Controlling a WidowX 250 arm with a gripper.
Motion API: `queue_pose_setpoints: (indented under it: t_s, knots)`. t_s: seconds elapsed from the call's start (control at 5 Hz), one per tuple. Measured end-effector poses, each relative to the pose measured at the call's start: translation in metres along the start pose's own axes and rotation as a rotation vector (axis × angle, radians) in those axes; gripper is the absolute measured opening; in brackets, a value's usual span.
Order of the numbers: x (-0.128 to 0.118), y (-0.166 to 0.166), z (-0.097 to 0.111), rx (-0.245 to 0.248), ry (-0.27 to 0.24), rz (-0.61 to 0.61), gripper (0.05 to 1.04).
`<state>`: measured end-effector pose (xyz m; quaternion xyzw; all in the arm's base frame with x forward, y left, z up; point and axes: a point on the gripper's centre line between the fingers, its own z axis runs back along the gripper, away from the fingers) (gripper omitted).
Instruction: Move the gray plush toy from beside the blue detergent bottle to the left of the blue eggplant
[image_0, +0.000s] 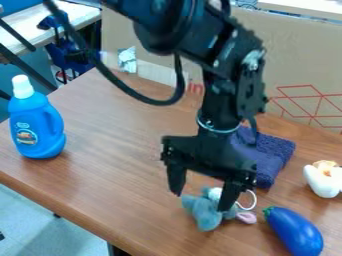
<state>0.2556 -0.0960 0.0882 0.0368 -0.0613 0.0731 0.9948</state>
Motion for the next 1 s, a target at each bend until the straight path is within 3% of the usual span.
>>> queue_pose_setpoints:
  t_s: [0.2,0.4,0.6,1.0]
  knots:
    - [-0.003,0.002,0.025,-0.021,-0.086,0.011,1.001]
    - [-0.006,0.019,0.036,0.062,-0.044,0.022,1.001]
    - [0.006,0.042,0.048,0.053,-0.08,-0.004,1.001]
    - [0.043,0.07,0.033,-0.073,-0.076,-0.106,1.001]
